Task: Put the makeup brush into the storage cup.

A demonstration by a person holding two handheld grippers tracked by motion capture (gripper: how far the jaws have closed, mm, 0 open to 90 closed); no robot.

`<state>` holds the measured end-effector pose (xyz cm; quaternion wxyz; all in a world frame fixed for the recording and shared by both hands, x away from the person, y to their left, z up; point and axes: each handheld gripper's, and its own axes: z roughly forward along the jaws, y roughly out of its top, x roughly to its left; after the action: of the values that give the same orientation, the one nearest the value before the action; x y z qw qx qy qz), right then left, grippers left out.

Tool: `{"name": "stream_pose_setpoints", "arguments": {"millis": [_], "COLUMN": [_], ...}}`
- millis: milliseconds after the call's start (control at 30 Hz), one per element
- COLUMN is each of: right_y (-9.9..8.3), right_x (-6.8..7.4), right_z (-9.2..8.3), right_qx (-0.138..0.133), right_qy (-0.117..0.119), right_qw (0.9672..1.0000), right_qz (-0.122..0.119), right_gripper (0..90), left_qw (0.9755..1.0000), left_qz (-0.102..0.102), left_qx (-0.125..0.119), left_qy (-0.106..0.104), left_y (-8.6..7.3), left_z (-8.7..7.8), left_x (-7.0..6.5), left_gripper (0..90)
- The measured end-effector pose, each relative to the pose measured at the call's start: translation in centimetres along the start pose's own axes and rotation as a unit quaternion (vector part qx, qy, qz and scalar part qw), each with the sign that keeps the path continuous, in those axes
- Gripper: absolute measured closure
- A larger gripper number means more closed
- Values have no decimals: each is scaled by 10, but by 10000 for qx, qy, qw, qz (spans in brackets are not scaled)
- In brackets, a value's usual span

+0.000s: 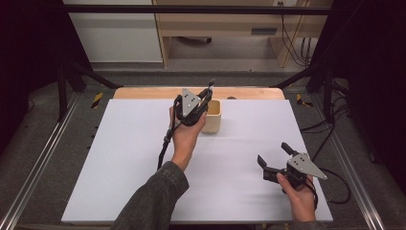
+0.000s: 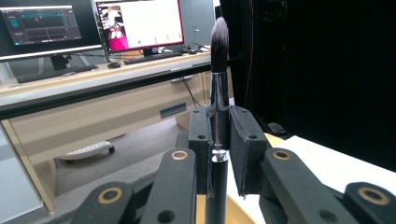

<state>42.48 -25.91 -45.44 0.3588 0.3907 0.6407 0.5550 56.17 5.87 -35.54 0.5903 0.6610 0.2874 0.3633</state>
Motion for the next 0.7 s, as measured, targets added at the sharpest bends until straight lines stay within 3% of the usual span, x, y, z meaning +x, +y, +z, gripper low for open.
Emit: {"name": "stream_pose_setpoints", "arguments": {"millis": [233,700], "right_y": [0,0], "right_x": [0,0], "right_z": [0,1], "right_qx": [-5,23], "right_qy": [5,22], "right_qw": [10000,10000], "right_qz": [4,13], "right_gripper": [23,24], "left_qw": [10000,9999], "left_qz": [9,24], "left_qx": [-58,-148], "left_qy": [-15,-76], "left_y": [6,-1], "left_z": [2,10], "left_x": [3,8], "left_gripper": [793,792]}}
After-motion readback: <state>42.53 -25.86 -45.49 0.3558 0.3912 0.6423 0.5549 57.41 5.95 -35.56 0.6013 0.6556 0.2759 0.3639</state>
